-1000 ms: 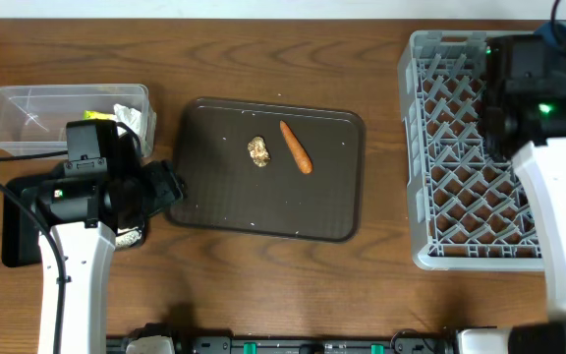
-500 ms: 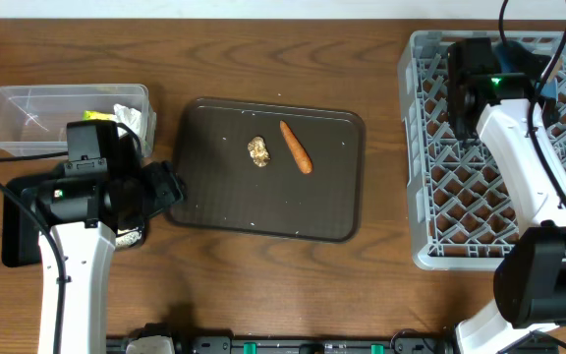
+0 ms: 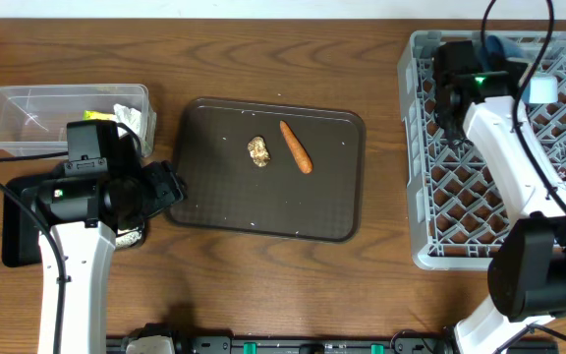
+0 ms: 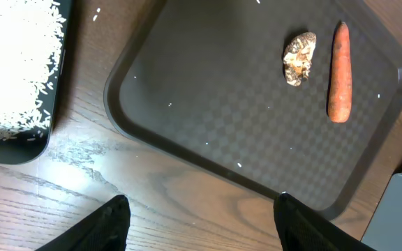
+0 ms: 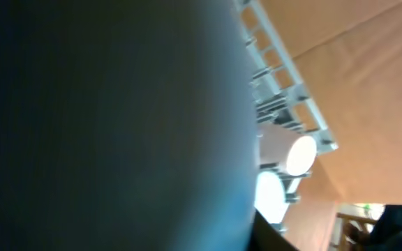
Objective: Sort waste into correct bins and load items into the dishwasher rack
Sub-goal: 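Open the right gripper and swing it back toward the brown tray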
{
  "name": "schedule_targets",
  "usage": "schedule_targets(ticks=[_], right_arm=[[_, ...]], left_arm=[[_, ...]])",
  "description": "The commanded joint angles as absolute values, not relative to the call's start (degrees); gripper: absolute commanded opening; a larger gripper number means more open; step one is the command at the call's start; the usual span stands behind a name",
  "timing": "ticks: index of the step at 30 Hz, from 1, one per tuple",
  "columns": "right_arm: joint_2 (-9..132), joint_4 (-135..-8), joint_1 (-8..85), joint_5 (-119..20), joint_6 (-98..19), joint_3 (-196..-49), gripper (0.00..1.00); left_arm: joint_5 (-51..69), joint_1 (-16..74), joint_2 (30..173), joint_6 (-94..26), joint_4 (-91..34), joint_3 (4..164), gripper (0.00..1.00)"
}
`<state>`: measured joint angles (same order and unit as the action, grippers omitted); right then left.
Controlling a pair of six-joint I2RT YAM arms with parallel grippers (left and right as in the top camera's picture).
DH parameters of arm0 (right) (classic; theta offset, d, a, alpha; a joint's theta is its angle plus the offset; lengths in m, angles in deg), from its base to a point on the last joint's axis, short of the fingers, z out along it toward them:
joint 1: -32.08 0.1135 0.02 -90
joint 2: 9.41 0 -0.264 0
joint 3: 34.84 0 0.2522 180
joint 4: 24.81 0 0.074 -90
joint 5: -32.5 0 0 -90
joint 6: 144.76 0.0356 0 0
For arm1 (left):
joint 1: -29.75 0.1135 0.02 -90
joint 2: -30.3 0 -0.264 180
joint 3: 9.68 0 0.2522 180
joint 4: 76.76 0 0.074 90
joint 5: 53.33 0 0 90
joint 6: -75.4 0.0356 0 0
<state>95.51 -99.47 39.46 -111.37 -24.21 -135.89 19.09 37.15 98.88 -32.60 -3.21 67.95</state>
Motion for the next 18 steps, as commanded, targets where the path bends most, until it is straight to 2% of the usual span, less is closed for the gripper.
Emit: schedule_targets(ticks=[1, 3, 5, 8, 13, 18], right_arm=[[96.5, -101.1, 40.2, -103.3, -24.8, -135.5, 0.39], [96.5, -102.2, 40.4, -103.0, -24.8, -135.5, 0.56], [96.2, -103.3, 40.8, -103.1, -24.8, -135.5, 0.64], [95.1, -104.5, 41.3, -102.8, -24.8, -135.5, 0.69], [89.5, -104.5, 42.7, -96.3, -25.9, -135.5, 0.87], [82.3, -101.2, 45.1, -82.8, -35.6, -135.5, 0.88]], left_arm=[[19.9, 37.5, 99.2, -32.3, -3.0, 69.0, 0.67], [19.9, 37.5, 99.2, -32.3, -3.0, 69.0, 0.67], [19.9, 37.5, 99.2, -32.3, -3.0, 69.0, 0.67], [19.9, 37.5, 99.2, -32.3, -3.0, 69.0, 0.67], [19.9, 37.5, 99.2, -32.3, -3.0, 69.0, 0.67], [19.9, 37.5, 99.2, -32.3, -3.0, 69.0, 0.67]])
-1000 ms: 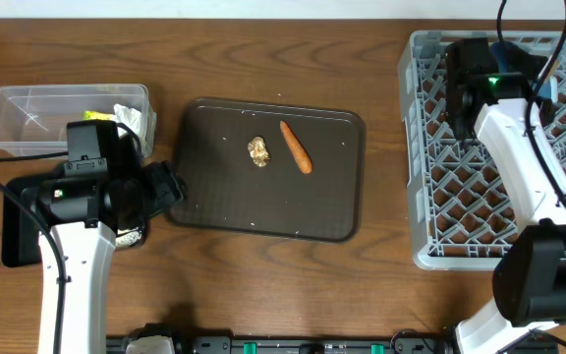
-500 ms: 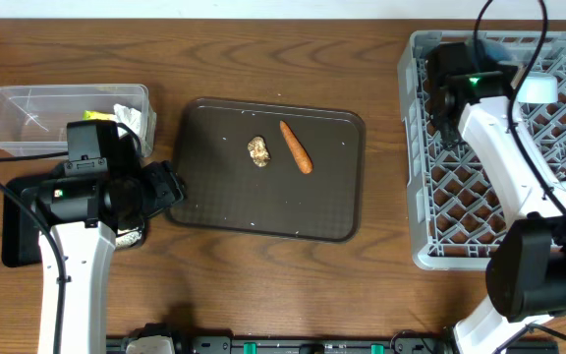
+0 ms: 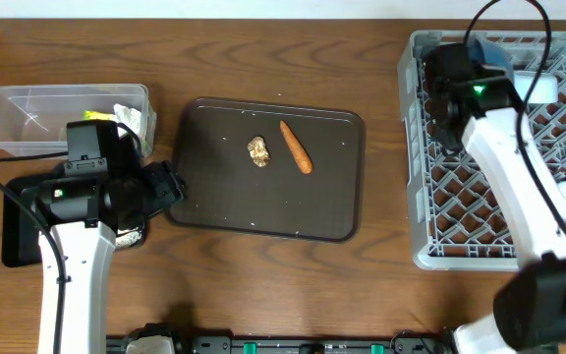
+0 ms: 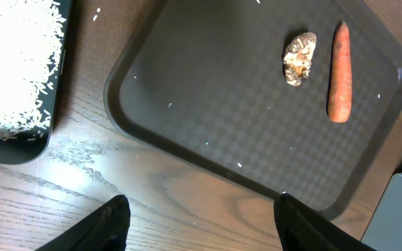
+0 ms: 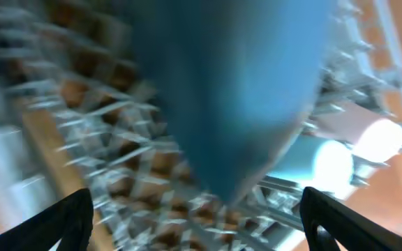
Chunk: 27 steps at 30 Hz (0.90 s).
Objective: Sort waste into correct bins and load items into the dishwasher rack
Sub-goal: 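Open the right gripper and swing it back toward the brown tray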
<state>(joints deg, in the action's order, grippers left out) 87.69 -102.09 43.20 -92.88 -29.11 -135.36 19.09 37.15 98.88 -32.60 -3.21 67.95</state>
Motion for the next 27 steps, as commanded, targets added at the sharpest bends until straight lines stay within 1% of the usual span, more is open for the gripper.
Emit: schedule_targets(ticks=[1, 6, 10, 12, 18, 27], right_arm=[[81.0, -100.8, 45.6, -80.8, -36.7, -135.5, 0.88], [76.7, -100.9, 47.6, -71.8, -38.0, -135.5, 0.89], [76.5, -100.2, 49.0, -60.3, -40.5, -135.5, 0.89], [77.1, -99.4, 50.0, -56.8, -41.7, -135.5, 0.88], [81.2, -94.9, 55.4, -56.1, -42.3, -135.5, 0.87], [94.5, -81.7, 64.3, -56.0, -46.7, -135.5, 0.82]], left_arm=[[19.9, 37.5, 99.2, -32.3, -3.0, 69.0, 0.67], [19.9, 37.5, 99.2, -32.3, -3.0, 69.0, 0.67], [19.9, 37.5, 99.2, -32.3, -3.0, 69.0, 0.67], [19.9, 37.5, 99.2, -32.3, -3.0, 69.0, 0.67], [19.9, 37.5, 99.2, -32.3, -3.0, 69.0, 0.67], [19.9, 37.5, 99.2, -32.3, -3.0, 69.0, 0.67]])
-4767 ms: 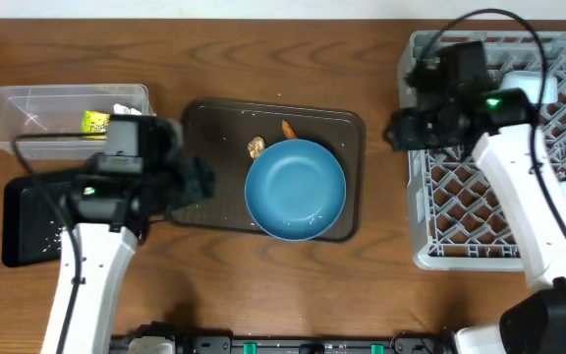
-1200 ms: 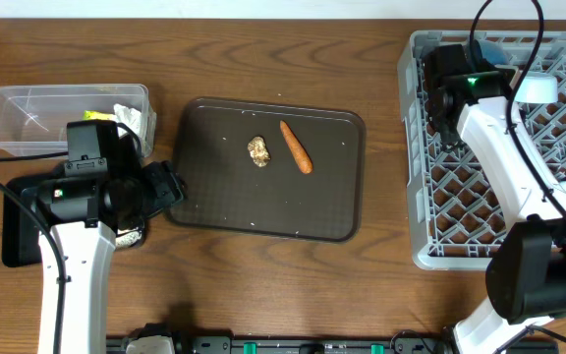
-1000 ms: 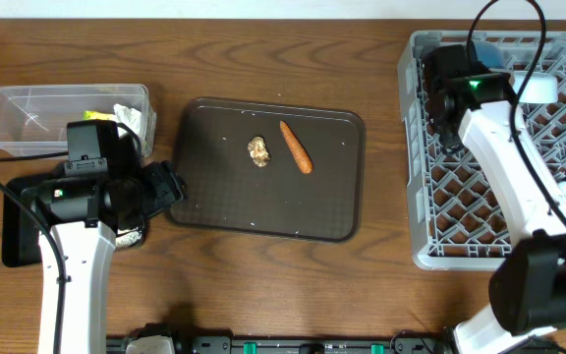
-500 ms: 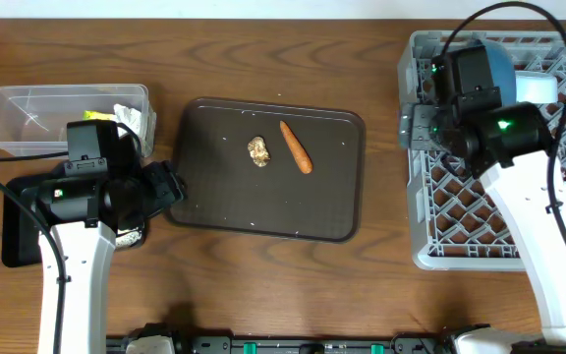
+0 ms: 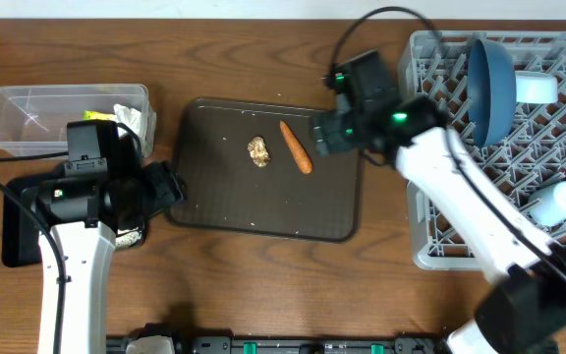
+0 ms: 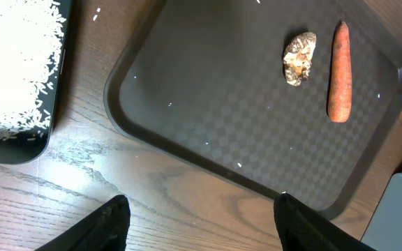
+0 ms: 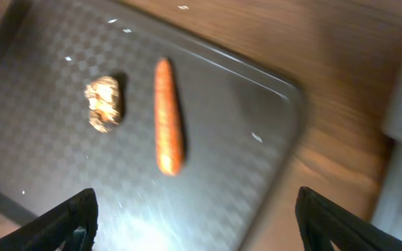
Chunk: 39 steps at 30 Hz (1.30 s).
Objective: Sort waste into correct bins and load items into the dishwasher rack
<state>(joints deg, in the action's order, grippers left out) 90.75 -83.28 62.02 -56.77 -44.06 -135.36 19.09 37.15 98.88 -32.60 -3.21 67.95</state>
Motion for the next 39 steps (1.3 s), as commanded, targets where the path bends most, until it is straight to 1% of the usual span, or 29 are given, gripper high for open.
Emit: schedule_targets(ticks=[1, 10, 12, 15, 19, 22, 24, 26, 28, 29, 30, 31, 33, 34, 37, 39], right_arm=[[96.1, -80.1, 64.9, -56.0, -46.7, -135.5, 0.82], [105.6, -71.1, 67.5, -56.2, -46.5, -135.5, 0.78], [106.7, -70.0, 67.7, -56.9, -46.5, -135.5, 0.76], [108.4, -69.9, 67.7, -59.4, -45.5, -135.5, 0.73], [110.9, -71.0, 67.8, -59.4, -44.5, -135.5, 0.68], [112.7, -72.0, 68.1, -57.5, -44.1, -135.5, 0.68], [113.2, -72.0, 68.4, -55.5, -44.1, -135.5, 0.66], [113.3, -72.0, 68.9, -55.3, -44.1, -135.5, 0.56], [113.3, -72.0, 69.4, -55.8, -44.1, -135.5, 0.38], [113.3, -72.5, 69.6, -56.0, -44.1, -135.5, 0.33], [113.3, -73.3, 69.7, -56.0, -44.1, -135.5, 0.31], [113.3, -74.3, 69.7, -56.0, -43.4, -135.5, 0.33], [113.2, -77.2, 69.7, -57.1, -40.1, -135.5, 0.41], [113.1, -78.9, 69.7, -57.6, -38.4, -135.5, 0.43], [112.8, -83.1, 69.7, -57.1, -35.4, -135.5, 0.46], [112.7, -86.1, 69.9, -54.7, -35.0, -135.5, 0.45]], left_arm=[[19.9, 37.5, 99.2, -32.3, -3.0, 69.0, 0.67], [19.9, 37.5, 99.2, -32.3, -3.3, 68.4, 0.67], [19.9, 37.5, 99.2, -32.3, -3.3, 68.3, 0.67], [19.9, 37.5, 99.4, -32.3, -3.3, 68.3, 0.67], [19.9, 37.4, 99.5, -32.3, -3.3, 68.3, 0.67], [19.9, 37.5, 99.5, -32.3, -3.3, 68.3, 0.67], [19.9, 37.5, 99.5, -32.3, -3.3, 68.3, 0.67], [19.9, 37.5, 99.5, -32.3, -3.3, 68.3, 0.67], [19.9, 37.5, 99.5, -32.3, -3.3, 68.3, 0.67], [19.9, 37.5, 99.5, -32.3, -3.2, 68.3, 0.67], [19.9, 37.4, 99.5, -32.3, -3.2, 68.3, 0.67], [19.9, 37.5, 99.5, -32.3, -3.2, 68.3, 0.67], [19.9, 37.4, 99.5, -32.3, -3.2, 68.3, 0.67], [19.9, 37.5, 99.5, -32.3, -3.2, 68.3, 0.67], [19.9, 37.5, 99.5, -32.3, -3.2, 68.3, 0.67], [19.9, 37.5, 99.5, -32.3, -3.2, 68.3, 0.67]])
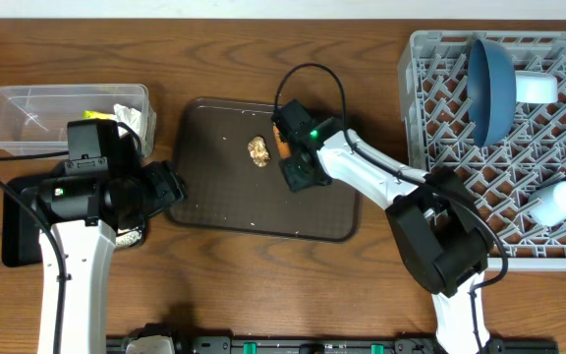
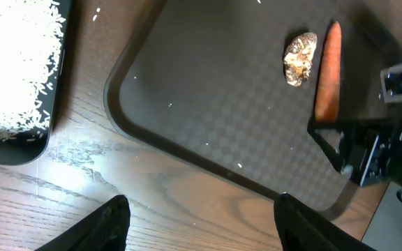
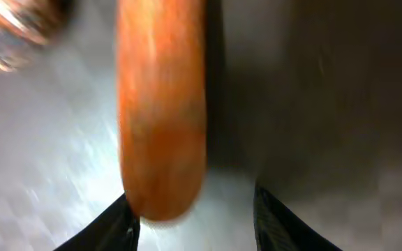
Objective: Sort waste into correct bins and load items into the dishwasher rack
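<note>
An orange carrot and a brown food scrap lie on the dark tray. My right gripper is down on the tray at the carrot's thick end. In the right wrist view the carrot fills the frame; the gripper is open, the carrot's end against its left finger. The left wrist view shows the carrot, the scrap and the right gripper. My left gripper hangs open over the table by the tray's left edge.
A clear bin with wrappers stands at the far left, a black bin with rice below it. The grey dish rack on the right holds a blue bowl on edge and two white cups.
My right gripper was above the tray's right side, clear of the carrot; now it is low on the tray with its open fingers at the carrot's end. The carrot has shifted slightly. The left arm is unmoved.
My right gripper was at the rack's far corner with the blue bowl close against its camera. Then it stood open, just clear of the bowl in the rack. Later it was over the tray, the bowl left on edge in the rack. Now it is at the carrot.
</note>
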{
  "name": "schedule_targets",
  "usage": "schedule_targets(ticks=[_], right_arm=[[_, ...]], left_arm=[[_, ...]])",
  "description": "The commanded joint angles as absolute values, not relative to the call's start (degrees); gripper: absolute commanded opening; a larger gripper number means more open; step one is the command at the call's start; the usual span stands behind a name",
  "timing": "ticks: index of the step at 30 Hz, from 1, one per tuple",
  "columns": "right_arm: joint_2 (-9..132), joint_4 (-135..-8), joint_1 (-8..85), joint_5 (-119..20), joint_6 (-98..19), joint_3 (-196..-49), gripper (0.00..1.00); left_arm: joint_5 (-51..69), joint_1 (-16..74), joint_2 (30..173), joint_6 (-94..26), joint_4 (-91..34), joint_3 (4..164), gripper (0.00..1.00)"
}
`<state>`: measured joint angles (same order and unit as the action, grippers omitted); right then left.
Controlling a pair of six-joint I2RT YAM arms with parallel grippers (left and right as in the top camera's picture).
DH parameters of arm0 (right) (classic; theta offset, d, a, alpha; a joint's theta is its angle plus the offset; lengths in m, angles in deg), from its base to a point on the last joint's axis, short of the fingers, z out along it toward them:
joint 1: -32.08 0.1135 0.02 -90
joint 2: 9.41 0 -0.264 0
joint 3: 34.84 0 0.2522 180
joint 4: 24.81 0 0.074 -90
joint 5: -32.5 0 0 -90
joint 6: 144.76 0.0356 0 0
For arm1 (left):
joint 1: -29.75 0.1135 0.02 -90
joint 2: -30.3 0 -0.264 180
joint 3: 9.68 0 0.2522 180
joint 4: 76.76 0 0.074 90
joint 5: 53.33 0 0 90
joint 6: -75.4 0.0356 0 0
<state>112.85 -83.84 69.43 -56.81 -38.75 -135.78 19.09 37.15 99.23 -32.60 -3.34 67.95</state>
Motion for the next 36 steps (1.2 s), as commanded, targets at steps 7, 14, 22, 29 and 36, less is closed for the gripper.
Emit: schedule_targets(ticks=[7, 14, 22, 29, 36], right_arm=[[112.7, -99.2, 72.4, -47.3, -35.0, -135.5, 0.44], [112.7, -106.5, 76.0, -47.4, -33.3, -135.5, 0.44], [112.7, -109.1, 77.3, -47.0, -30.9, -134.2, 0.44], [112.7, -109.2, 77.3, -47.0, -30.2, -126.8, 0.44], [112.7, -108.3, 77.0, -50.1, -28.6, -122.9, 0.44]], left_arm=[[19.9, 37.5, 99.5, -32.3, -3.2, 68.3, 0.67], [19.9, 37.5, 99.5, -32.3, -3.2, 68.3, 0.67], [19.9, 37.5, 99.5, -32.3, -3.2, 68.3, 0.67], [19.9, 37.5, 99.5, -32.2, -3.2, 68.3, 0.67], [19.9, 37.5, 99.5, -32.3, -3.3, 68.3, 0.67]])
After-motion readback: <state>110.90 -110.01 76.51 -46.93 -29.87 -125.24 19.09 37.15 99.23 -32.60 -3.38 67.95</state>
